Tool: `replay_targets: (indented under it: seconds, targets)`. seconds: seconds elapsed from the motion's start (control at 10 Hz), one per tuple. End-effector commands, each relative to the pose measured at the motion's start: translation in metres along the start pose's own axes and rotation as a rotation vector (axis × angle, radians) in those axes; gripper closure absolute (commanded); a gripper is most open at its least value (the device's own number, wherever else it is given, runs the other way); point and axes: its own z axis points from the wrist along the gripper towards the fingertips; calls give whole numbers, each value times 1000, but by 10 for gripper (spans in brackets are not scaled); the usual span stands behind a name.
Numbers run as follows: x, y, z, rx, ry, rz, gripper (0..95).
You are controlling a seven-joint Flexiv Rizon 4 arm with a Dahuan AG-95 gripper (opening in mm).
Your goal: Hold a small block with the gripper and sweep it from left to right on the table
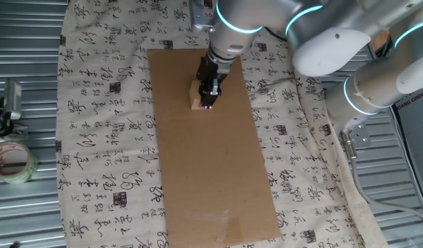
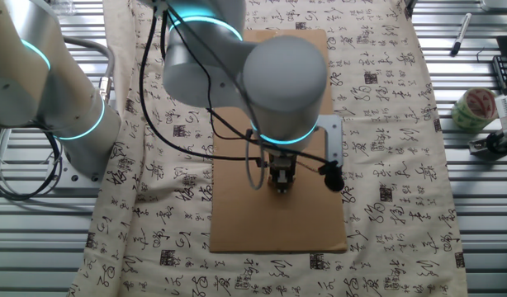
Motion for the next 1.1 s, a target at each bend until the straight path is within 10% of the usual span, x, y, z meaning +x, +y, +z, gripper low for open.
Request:
replay_targets:
  seconds: [0.1, 1.1]
  targets:
    - [1, 2, -1, -20, 7, 2, 950]
    - [0, 8, 0, -7, 22, -2, 950]
